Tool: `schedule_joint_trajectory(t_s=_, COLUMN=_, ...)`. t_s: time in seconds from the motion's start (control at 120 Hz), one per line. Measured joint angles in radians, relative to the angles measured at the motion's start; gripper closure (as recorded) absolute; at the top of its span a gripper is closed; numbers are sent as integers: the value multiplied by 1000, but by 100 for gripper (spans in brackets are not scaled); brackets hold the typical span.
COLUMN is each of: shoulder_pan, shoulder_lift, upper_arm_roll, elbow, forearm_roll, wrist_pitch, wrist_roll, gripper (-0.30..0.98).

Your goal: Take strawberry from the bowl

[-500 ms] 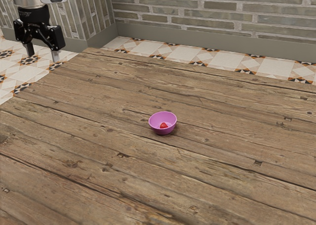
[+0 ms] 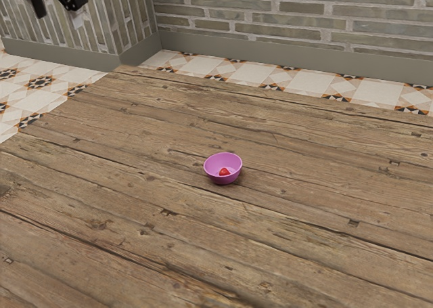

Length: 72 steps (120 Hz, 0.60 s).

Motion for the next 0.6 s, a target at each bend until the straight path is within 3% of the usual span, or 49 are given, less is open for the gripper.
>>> schedule_joint_trajectory(t_s=0.108, shoulder_pan=42, shoulder_lift=-41, upper_arm_roll=0, elbow=-130, forearm_roll=-27, wrist_pitch=49, wrist_roll=0, gripper=0)
schedule_joint_trajectory(t_s=0.208, shoulder_pan=77, shoulder_lift=-99, upper_arm_roll=-52, elbow=-488, forearm_roll=-75, wrist_pitch=214, wrist_roll=-3, gripper=0)
schedule_joint_trajectory(t_s=0.392, shoulder_pan=89, shoulder_lift=80, upper_arm_roll=-83, elbow=-707, forearm_roll=-50, wrist_pitch=485, wrist_roll=-25, gripper=0)
schedule_joint_trajectory(t_s=0.475, shoulder_pan=71, shoulder_lift=190, upper_arm_roll=-76, elbow=-698, forearm_roll=-43, wrist_pitch=607, wrist_roll=-31, gripper=0)
schedule_joint_trajectory(t_s=0.6, shoulder_pan=8, shoulder_lift=434, upper_arm_roll=-35, elbow=-498, forearm_roll=-41, wrist_pitch=720, wrist_roll=-19, gripper=0)
